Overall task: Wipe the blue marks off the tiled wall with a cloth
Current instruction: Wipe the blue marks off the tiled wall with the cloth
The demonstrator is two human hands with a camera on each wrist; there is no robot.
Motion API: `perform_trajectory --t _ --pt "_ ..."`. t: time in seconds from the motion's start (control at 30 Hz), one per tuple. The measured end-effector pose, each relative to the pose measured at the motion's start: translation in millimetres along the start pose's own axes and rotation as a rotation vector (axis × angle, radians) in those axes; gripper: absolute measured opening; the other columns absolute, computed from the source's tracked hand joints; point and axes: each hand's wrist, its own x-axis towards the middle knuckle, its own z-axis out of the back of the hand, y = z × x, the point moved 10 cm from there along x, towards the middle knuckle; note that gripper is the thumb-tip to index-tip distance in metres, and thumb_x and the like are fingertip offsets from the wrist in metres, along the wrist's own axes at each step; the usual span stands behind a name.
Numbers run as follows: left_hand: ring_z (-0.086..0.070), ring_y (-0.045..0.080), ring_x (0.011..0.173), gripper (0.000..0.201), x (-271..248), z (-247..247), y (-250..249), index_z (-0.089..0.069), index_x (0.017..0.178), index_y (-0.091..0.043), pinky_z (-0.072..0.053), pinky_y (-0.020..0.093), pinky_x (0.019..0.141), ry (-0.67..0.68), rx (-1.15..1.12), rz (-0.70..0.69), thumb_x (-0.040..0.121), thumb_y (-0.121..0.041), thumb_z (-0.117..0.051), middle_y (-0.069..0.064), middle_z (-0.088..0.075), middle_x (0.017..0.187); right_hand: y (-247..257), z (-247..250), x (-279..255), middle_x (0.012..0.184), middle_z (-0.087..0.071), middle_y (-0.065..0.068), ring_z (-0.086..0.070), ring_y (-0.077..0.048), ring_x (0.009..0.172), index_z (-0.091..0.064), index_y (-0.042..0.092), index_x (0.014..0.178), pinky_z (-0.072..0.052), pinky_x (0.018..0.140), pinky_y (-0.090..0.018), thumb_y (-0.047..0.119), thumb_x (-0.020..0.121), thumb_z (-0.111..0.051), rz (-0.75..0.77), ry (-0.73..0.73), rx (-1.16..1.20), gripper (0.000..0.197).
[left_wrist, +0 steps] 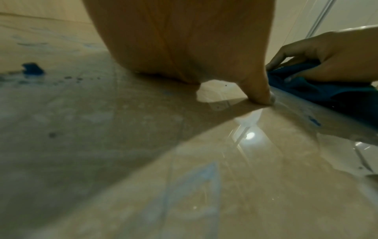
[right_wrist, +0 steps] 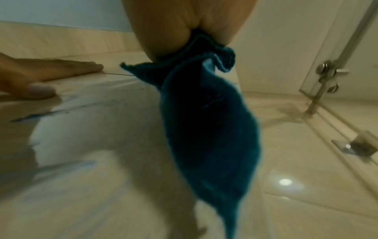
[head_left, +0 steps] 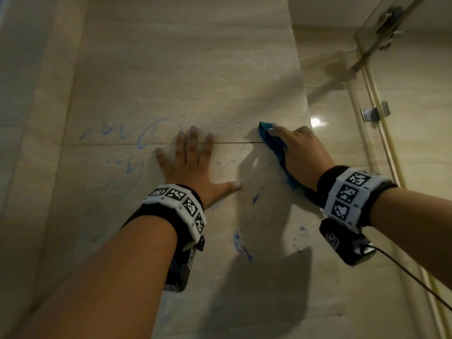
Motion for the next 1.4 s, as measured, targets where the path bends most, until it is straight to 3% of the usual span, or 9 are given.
perform_trajectory --t 0.1,0.33,0.53,0.6,0.67,0.8,0.97,1.1,1.4 --pt "0.037 0.022 0.137 0.114 -0.7 0.0 -0.4 0.033 0.142 -0.033 0.017 0.063 0.109 -0.005 -0.005 -0.002 0.066 -0.092 -0.029 -0.002 0.045 0.146 -7.7 6.3 13.3 0.115 -0.048 -0.022 -0.054 -0.040 0.095 -0.043 0.026 0.139 -0.038 0.073 -0.031 0.004 0.093 -0.047 -0.023 -0.008 0.037 0.050" --pt "0.036 0.023 0.138 0.117 2.3 -0.8 0.2 0.033 0.142 -0.032 0.017 0.063 0.108 -0.005 -0.014 0.005 0.065 -0.093 -0.030 -0.002 0.044 0.147 8.0 -3.8 28.8 0.120 -0.051 -0.019 -0.056 -0.039 0.098 -0.041 0.030 0.142 -0.042 0.082 -0.026 0.003 0.093 -0.050 -0.028 -0.082 0.098 0.057" --pt "0.035 0.024 0.138 0.117 3.9 -1.7 1.5 0.033 0.142 -0.032 0.017 0.062 0.108 -0.005 -0.006 0.021 0.065 -0.093 -0.030 -0.001 0.043 0.148 35.2 -21.5 5.2 0.147 -0.040 0.004 -0.047 -0.029 0.106 -0.039 0.025 0.143 -0.039 0.095 -0.028 -0.010 0.089 -0.046 0.195 -0.059 0.017 0.065" --pt "0.035 0.024 0.139 0.117 2.8 -2.2 1.4 0.033 0.142 -0.032 0.016 0.062 0.108 -0.002 -0.006 0.020 0.065 -0.093 -0.030 -0.001 0.042 0.149 34.2 -20.8 6.1 0.144 -0.045 0.003 -0.049 -0.029 0.105 -0.041 0.027 0.142 -0.043 0.095 -0.031 -0.010 0.088 -0.048 0.218 -0.053 0.015 0.065" --pt "0.035 0.024 0.139 0.117 3.4 -1.7 1.2 0.033 0.142 -0.032 0.017 0.062 0.107 -0.018 -0.017 0.011 0.065 -0.093 -0.030 -0.001 0.042 0.149 28.5 -17.5 10.6 0.132 -0.056 -0.009 -0.054 -0.033 0.098 -0.046 0.028 0.139 -0.046 0.093 -0.032 -0.006 0.090 -0.050 0.191 -0.062 0.053 0.060" --pt "0.035 0.024 0.139 0.116 3.4 -1.1 0.5 0.032 0.143 -0.032 0.019 0.062 0.106 -0.024 -0.023 -0.001 0.065 -0.092 -0.030 -0.001 0.042 0.149 29.6 -14.1 21.7 0.110 -0.053 -0.017 -0.058 -0.037 0.086 -0.050 0.030 0.137 -0.045 0.086 -0.029 0.001 0.094 -0.048 0.059 -0.101 0.119 0.052" --pt "0.035 0.026 0.138 0.116 5.5 -3.1 1.4 0.037 0.139 -0.032 0.018 0.063 0.106 0.024 0.028 0.023 0.065 -0.093 -0.026 0.001 0.044 0.148 62.8 -18.8 32.1 0.133 -0.043 -0.017 -0.053 -0.035 0.103 -0.035 0.029 0.145 -0.043 0.093 -0.030 0.002 0.097 -0.041 0.063 -0.036 0.042 0.055" --pt "0.036 0.026 0.138 0.114 4.5 -2.5 0.2 0.037 0.139 -0.032 0.019 0.062 0.106 0.013 0.001 0.014 0.065 -0.092 -0.026 0.000 0.044 0.148 83.4 -23.8 14.2 0.152 -0.034 0.001 -0.041 -0.028 0.109 -0.029 0.026 0.148 -0.035 0.093 -0.026 -0.001 0.097 -0.037 0.213 -0.013 -0.050 0.058" --pt "0.035 0.025 0.138 0.114 5.6 -3.1 1.0 0.034 0.141 -0.033 0.018 0.062 0.106 -0.024 -0.014 -0.007 0.065 -0.092 -0.027 0.000 0.043 0.148 69.9 -25.1 -1.3 0.133 -0.057 0.001 -0.044 -0.023 0.100 -0.046 0.032 0.138 -0.045 0.086 -0.033 0.007 0.095 -0.050 0.254 0.002 0.059 0.050"
